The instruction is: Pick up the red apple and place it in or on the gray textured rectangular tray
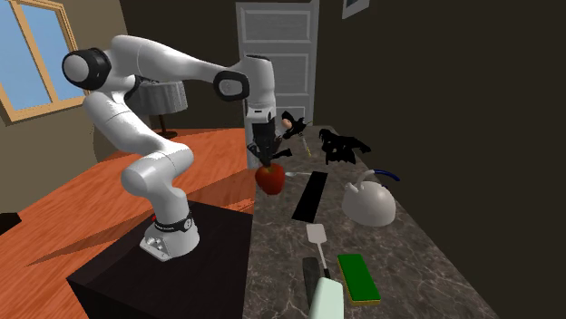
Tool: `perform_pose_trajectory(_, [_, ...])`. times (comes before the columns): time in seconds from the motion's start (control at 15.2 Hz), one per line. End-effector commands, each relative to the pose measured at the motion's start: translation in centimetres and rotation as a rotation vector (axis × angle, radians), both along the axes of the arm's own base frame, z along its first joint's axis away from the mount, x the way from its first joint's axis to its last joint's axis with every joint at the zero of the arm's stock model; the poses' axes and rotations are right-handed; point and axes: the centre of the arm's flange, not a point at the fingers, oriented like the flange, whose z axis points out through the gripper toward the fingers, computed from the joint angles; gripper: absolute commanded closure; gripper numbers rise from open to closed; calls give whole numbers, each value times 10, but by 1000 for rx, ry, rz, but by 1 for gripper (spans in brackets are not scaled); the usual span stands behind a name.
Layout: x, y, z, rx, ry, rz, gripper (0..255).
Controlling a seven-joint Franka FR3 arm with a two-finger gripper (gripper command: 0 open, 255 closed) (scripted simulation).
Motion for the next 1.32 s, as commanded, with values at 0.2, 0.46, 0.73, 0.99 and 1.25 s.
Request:
perform_pose_trajectory(0.2, [0, 0, 28, 0, 0, 0, 255])
perform_pose_trajectory(0.46, [18, 17, 42, 0, 0, 0, 255])
perform_pose_trajectory(0.73, [52, 53, 61, 0, 0, 0, 255])
perform_pose_trajectory(0.99, [87, 88, 79, 0, 0, 0, 255])
perform_pose_trajectory(1.25, [122, 123, 98, 0, 0, 0, 255])
